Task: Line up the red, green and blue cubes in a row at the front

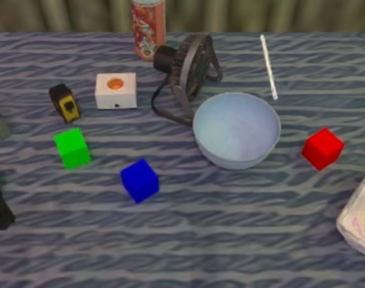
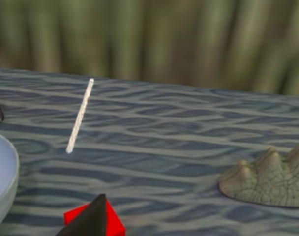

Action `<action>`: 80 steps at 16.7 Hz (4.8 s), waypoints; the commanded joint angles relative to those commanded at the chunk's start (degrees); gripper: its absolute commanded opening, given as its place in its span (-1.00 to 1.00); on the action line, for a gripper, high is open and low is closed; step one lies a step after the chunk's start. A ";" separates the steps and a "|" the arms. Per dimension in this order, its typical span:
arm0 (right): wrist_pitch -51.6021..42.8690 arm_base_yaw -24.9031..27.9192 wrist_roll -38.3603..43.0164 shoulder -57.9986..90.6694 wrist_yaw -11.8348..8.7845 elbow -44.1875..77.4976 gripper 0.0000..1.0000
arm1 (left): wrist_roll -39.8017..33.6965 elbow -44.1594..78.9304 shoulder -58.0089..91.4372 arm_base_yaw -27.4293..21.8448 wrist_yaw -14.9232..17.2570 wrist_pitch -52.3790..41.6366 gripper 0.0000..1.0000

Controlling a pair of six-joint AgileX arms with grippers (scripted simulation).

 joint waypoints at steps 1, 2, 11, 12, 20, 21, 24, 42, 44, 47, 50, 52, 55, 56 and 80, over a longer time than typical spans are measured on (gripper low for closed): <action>-2.79 0.52 -0.96 5.20 -0.02 4.24 1.00 | 0.00 0.00 0.00 0.00 0.00 0.00 1.00; -5.74 1.06 -1.96 10.85 -0.04 8.68 1.00 | 0.00 0.00 0.00 0.00 0.00 0.00 1.00; -34.28 5.99 -11.37 68.89 -0.08 50.00 1.00 | 0.00 0.00 0.00 0.00 0.00 0.00 1.00; -37.06 6.47 -12.31 74.49 -0.07 54.21 1.00 | 0.00 0.00 0.00 0.00 0.00 0.00 1.00; -51.33 9.17 -17.61 102.32 0.09 78.45 1.00 | 0.00 0.00 0.00 0.00 0.00 0.00 1.00; -51.92 9.30 -17.87 103.58 0.10 79.77 1.00 | 0.00 0.00 0.00 0.00 0.00 0.00 1.00; -52.33 9.40 -18.04 104.47 0.10 80.70 1.00 | 0.00 0.00 0.00 0.00 0.00 0.00 1.00; -35.59 9.47 -17.88 111.58 0.17 71.07 0.85 | 0.00 0.00 0.00 0.00 0.00 0.00 1.00; -35.59 9.47 -17.88 111.58 0.17 71.07 0.55 | 0.00 0.00 0.00 0.00 0.00 0.00 1.00; -35.59 9.47 -17.88 111.58 0.17 71.07 0.10 | 0.00 0.00 0.00 0.00 0.00 0.00 1.00; -35.59 9.47 -17.88 111.58 0.17 71.07 -0.36 | 0.00 0.00 0.00 0.00 0.00 0.00 1.00; -35.59 9.47 -17.88 111.58 0.17 71.07 -0.66 | 0.00 0.00 0.00 0.00 0.00 0.00 1.00; -35.59 9.47 -17.88 111.58 0.17 71.07 -1.00 | 0.00 0.00 0.00 0.00 0.00 0.00 1.00; -35.59 9.47 -17.88 111.58 0.17 71.07 -1.00 | 0.00 0.00 0.00 0.00 0.00 0.00 1.00; -50.02 12.35 -13.79 105.47 -0.31 80.15 -1.00 | 0.00 0.00 0.00 0.00 0.00 0.00 1.00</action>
